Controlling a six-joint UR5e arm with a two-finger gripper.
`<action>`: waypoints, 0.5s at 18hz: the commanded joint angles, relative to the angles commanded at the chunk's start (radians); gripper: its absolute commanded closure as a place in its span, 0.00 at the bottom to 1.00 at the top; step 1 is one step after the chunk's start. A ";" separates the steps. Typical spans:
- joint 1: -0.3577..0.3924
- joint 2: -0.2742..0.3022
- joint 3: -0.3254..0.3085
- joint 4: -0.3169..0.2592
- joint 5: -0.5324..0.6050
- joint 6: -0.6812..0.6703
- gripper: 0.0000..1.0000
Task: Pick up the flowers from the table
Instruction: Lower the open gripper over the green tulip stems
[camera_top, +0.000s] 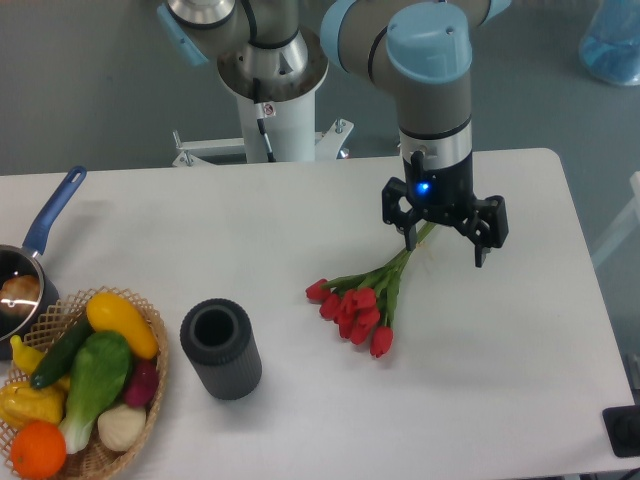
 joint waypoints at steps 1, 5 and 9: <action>0.000 0.002 0.000 0.000 0.000 0.002 0.00; 0.002 0.002 -0.003 0.000 0.002 0.011 0.00; 0.000 0.011 -0.069 0.050 0.003 0.008 0.00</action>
